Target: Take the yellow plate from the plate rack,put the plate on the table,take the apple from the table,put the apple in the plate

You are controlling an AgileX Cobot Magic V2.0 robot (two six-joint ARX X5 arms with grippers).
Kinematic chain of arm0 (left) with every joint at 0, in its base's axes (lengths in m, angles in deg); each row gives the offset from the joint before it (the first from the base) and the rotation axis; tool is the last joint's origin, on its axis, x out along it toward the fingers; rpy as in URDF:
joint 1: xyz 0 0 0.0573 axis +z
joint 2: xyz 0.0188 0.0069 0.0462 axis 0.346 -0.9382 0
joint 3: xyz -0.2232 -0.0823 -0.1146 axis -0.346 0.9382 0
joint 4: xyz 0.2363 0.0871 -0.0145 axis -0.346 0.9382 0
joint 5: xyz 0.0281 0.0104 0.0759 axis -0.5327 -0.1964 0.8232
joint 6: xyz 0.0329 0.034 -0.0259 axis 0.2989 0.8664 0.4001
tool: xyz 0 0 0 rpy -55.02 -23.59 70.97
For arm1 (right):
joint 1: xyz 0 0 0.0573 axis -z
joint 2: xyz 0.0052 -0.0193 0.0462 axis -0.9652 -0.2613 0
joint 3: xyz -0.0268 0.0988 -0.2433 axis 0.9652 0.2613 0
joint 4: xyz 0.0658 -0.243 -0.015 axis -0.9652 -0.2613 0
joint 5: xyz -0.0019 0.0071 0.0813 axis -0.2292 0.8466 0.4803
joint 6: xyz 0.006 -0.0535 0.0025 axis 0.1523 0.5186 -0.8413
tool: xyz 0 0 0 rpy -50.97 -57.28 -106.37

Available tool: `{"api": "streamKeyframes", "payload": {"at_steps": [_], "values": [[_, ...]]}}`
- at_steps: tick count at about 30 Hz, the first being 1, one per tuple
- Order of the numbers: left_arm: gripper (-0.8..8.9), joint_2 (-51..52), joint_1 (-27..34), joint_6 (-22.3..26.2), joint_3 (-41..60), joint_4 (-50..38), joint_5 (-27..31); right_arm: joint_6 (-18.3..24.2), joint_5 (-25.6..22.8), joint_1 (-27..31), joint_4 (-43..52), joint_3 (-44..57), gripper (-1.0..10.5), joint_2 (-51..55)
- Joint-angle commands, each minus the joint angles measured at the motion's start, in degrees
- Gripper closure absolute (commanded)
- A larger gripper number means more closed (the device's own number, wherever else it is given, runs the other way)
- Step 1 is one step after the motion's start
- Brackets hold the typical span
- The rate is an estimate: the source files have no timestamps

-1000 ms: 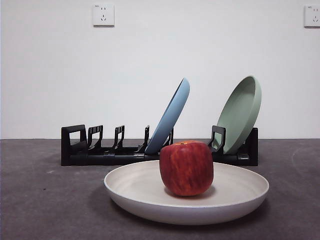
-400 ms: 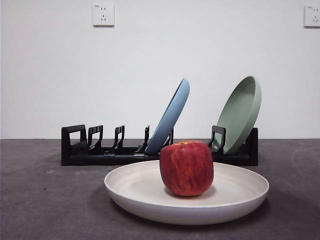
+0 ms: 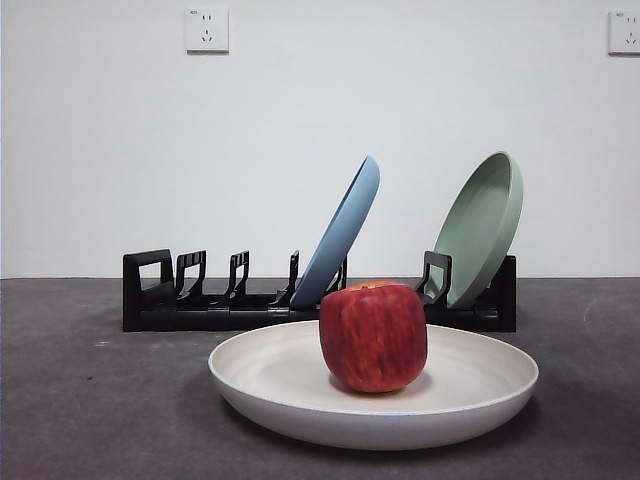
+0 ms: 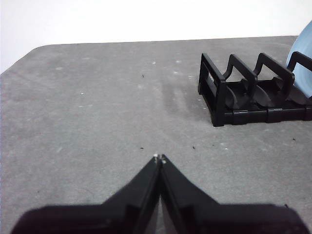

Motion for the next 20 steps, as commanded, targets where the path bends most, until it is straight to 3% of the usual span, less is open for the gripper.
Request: {"api": "streamKeyframes", "payload": {"at_steps": [1, 5, 20], "values": [[8.14, 0.15, 0.17, -0.33, 0.81, -0.31, 0.15, -1.05, 0.09, -0.04, 0.20, 0.83, 9.5, 0.17], [8.14, 0.15, 0.17, -0.33, 0.81, -0.33, 0.17, -2.82, 0.07, -0.04, 0.20, 0.79, 9.5, -0.13], [8.14, 0.15, 0.17, -0.33, 0.81, -0.33, 0.17, -2.71, -0.35, -0.04, 0.24, 0.79, 9.5, -0.15]]}}
